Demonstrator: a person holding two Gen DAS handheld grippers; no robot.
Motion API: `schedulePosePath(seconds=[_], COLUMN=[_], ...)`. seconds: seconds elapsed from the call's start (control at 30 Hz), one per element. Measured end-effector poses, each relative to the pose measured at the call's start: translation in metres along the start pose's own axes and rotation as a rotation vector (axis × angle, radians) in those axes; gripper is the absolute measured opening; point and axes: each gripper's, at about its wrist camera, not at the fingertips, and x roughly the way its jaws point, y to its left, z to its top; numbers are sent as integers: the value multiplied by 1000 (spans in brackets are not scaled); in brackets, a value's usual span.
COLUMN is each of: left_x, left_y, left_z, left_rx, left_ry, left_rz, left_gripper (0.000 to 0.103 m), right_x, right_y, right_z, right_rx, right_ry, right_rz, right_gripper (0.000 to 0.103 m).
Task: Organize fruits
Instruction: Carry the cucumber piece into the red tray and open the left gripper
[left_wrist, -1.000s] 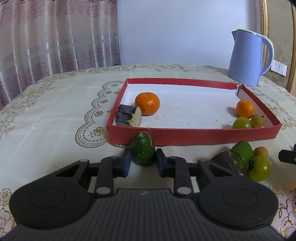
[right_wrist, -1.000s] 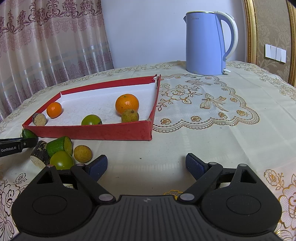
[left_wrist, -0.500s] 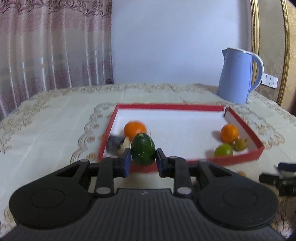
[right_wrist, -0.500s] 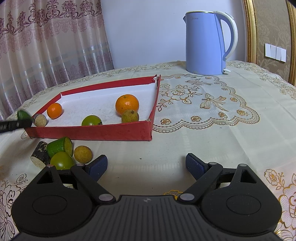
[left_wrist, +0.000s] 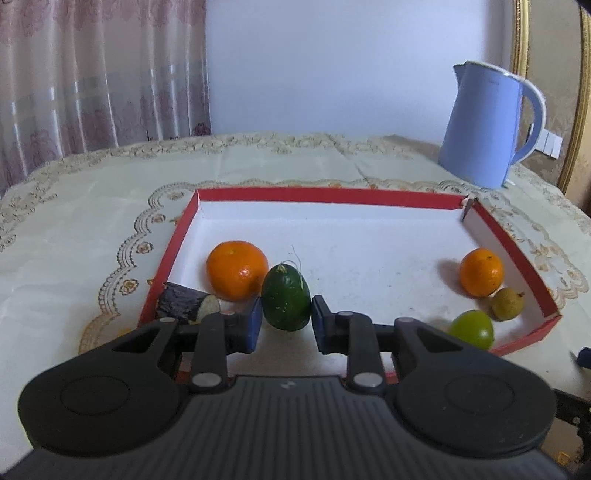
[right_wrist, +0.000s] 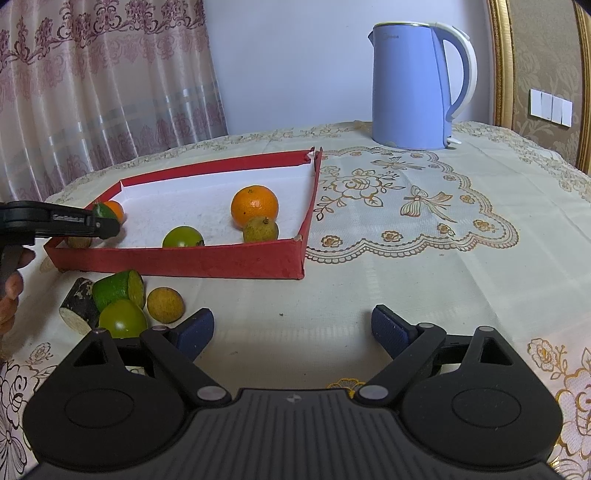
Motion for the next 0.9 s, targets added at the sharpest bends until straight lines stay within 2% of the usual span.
schedulePosePath(seconds=[0.07, 0.23, 0.27, 0.3, 0.37, 0.43, 0.57, 0.7, 0.83, 0.87, 0.9], left_x=[8, 11, 10, 10, 10, 9, 2, -10, -27, -32, -38], left_y=[3, 9, 8, 8, 7, 5, 7, 8, 6, 6, 6], left_z=[0, 0, 0, -1, -2, -3, -5, -9, -18, -20, -23], left_rx=[-13, -39, -36, -30, -23, -15, -32, -29, 5, 9, 5], left_ry=[28, 26, 22, 20, 20, 19, 15, -14, -51, -65, -84], left_rz=[9, 10, 16, 24, 22, 22, -9, -11, 2, 3, 12], left_gripper=[26, 31, 34, 42, 49, 51, 62, 69, 72, 79, 92], right_x=[0, 1, 1, 1, 2, 2, 2, 2, 2, 2, 2], right_y=[1, 3, 4, 4, 4, 4, 4, 4, 4, 4, 4], right_z=[0, 0, 0, 0, 0, 0, 0, 0, 0, 0, 0], right_rx=[-5, -20, -22, -24, -26, -27, -26, -26, -25, -26, -26], right_ry=[2, 7, 8, 9, 9, 9, 9, 9, 9, 9, 9], right_rz=[-3, -13, -14, -15, -16, -17, -16, -16, -16, -16, -17], right_gripper=[93, 93, 93, 93, 94, 94, 94, 94, 94, 94, 94])
